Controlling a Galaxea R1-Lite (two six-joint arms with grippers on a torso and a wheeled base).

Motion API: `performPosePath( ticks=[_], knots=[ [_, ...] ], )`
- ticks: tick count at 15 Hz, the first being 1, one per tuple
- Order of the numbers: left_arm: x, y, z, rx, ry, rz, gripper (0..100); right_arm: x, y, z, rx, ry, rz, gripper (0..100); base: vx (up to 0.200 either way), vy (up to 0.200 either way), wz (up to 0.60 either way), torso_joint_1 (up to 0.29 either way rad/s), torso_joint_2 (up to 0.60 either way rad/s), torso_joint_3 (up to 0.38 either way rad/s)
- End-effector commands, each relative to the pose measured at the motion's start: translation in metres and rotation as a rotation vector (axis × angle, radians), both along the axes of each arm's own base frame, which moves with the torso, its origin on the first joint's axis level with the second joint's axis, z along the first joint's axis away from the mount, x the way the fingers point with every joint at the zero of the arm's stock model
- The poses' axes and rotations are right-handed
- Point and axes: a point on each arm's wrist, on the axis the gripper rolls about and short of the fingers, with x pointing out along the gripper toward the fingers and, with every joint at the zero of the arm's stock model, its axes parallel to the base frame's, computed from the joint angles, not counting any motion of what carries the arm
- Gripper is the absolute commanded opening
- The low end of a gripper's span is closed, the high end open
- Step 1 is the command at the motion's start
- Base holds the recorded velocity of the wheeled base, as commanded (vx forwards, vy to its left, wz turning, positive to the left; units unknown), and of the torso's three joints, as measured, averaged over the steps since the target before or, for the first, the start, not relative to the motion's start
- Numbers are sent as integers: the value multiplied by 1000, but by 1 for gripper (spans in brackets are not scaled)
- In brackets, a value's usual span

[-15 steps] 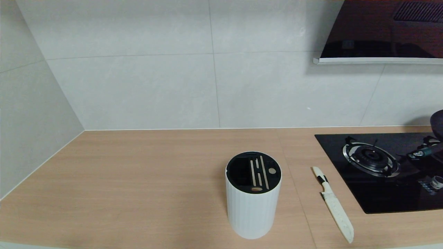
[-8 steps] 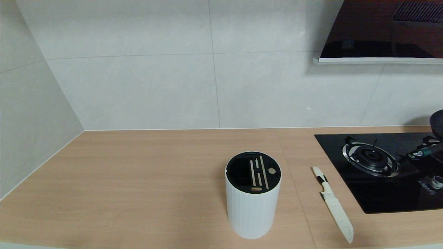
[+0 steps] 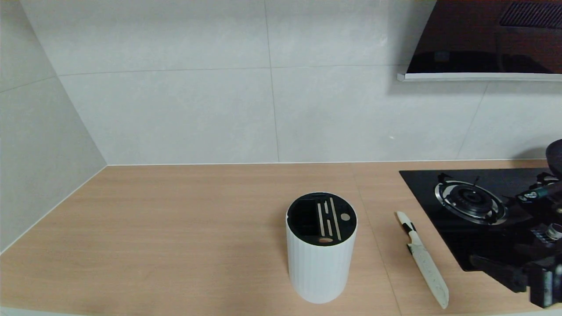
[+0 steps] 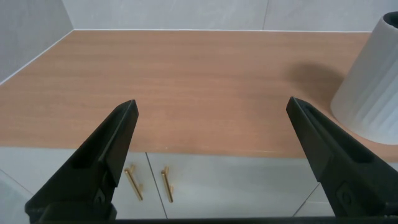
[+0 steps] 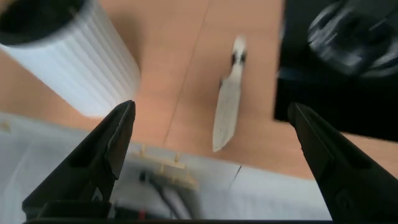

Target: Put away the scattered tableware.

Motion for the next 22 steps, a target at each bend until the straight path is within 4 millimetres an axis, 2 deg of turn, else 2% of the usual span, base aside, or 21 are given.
performPosePath(
  ticks=[1,2,5,11,13,15,22],
  knots=[
    [0,0,0,0,0,1,100,84,24,-51,-87,240,-13,100,0,0,0,0,0,0],
    [0,0,0,0,0,1,100,102,28,-64,-93,262,-14,100,0,0,0,0,0,0],
    [0,0,0,0,0,1,100,129,32,-83,-98,228,-43,100,0,0,0,0,0,0],
    [0,0,0,0,0,1,100,157,36,-130,-134,215,-117,100,0,0,0,0,0,0],
    [0,0,0,0,0,1,100,169,31,-151,-125,193,-162,100,0,0,0,0,0,0],
    [0,0,0,0,0,1,100,174,26,-159,-118,172,-182,100,0,0,0,0,0,0],
    [0,0,0,0,0,1,100,177,25,-165,-103,182,-198,100,0,0,0,0,0,0]
  ],
)
